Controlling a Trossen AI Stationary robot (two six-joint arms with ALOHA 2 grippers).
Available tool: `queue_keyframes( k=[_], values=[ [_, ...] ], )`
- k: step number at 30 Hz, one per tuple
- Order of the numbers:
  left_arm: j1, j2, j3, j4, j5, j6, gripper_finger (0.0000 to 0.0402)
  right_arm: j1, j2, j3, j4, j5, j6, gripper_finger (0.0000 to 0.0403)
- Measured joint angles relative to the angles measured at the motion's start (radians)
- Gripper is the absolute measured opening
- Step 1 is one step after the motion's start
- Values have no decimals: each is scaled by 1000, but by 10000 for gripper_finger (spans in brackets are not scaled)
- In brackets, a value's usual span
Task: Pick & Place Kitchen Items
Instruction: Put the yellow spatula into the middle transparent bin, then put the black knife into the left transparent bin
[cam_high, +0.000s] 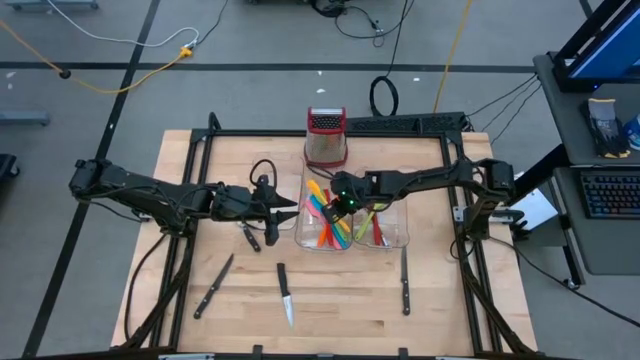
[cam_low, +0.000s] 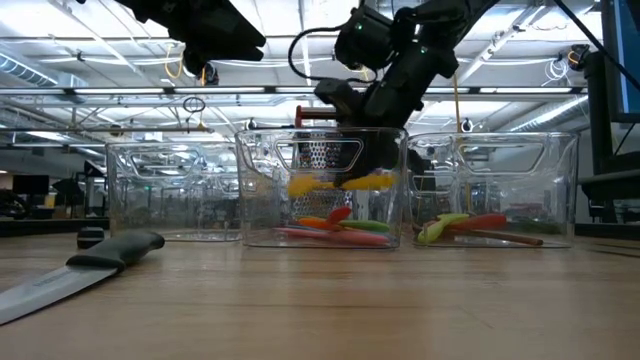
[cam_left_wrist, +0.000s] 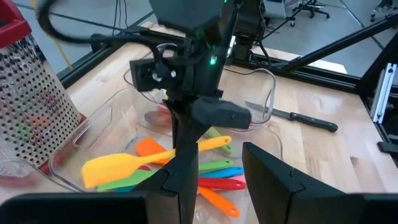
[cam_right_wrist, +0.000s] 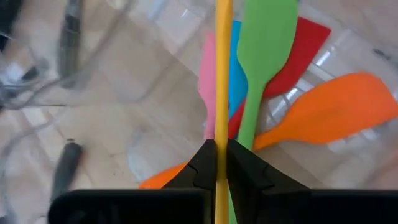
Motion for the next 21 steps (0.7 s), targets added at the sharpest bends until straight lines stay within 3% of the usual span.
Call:
queue_keyframes(
  k=[5, 17, 21],
  values=[
    [0, 0, 0, -2, 1, -1, 127, 4, 0, -19, 52, 45, 2, 25],
    [-20, 0, 0, -8, 24, -7, 127, 4, 0, -22, 52, 41, 6, 91],
    [-48, 0, 0, -17, 26, -9, 127, 4, -22, -22, 61, -24, -21, 106]
  ],
)
